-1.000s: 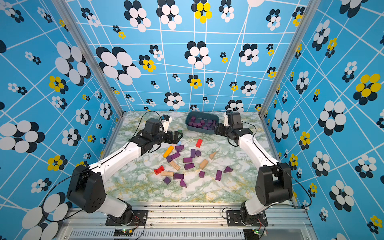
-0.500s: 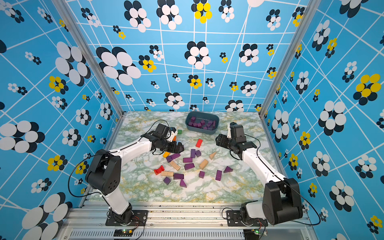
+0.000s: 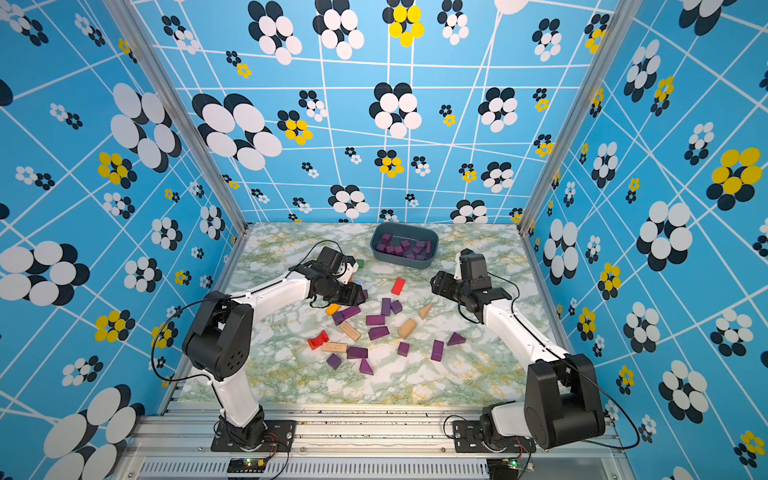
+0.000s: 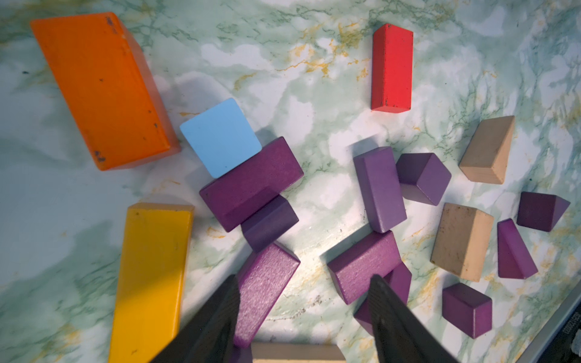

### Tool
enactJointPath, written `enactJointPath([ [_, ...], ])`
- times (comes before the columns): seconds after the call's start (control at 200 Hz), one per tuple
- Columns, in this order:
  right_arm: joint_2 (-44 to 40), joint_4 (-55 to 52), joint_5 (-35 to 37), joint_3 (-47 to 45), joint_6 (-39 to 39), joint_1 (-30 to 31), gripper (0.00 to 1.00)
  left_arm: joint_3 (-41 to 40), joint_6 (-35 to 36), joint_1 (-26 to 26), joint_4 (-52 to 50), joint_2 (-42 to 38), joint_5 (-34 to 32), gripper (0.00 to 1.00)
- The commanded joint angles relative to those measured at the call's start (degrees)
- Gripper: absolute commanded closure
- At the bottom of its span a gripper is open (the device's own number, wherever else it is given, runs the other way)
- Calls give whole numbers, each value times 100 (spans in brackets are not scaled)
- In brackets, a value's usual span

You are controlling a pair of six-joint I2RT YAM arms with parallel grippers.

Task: Pick purple bricks into the storage bin
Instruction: Pick up the building block from the center of the board.

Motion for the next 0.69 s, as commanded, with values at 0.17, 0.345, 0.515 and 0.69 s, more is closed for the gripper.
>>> enactJointPath([
  [0.17,-87,130,-150,-220,32,-26,26,293,52,-70,-161,385,-196,43],
  [0.345,-113,132,-362,-229,-89,-31,26,518,117,-70,-317,578,-292,48],
  [0.515,-113,38,-333,-194,-135,-29,25,721,141,-70,-374,786,-244,49],
  [0.69,-132,-111,-206,-155,-217,-26,25,999,210,-89,-566,1047,-324,53],
])
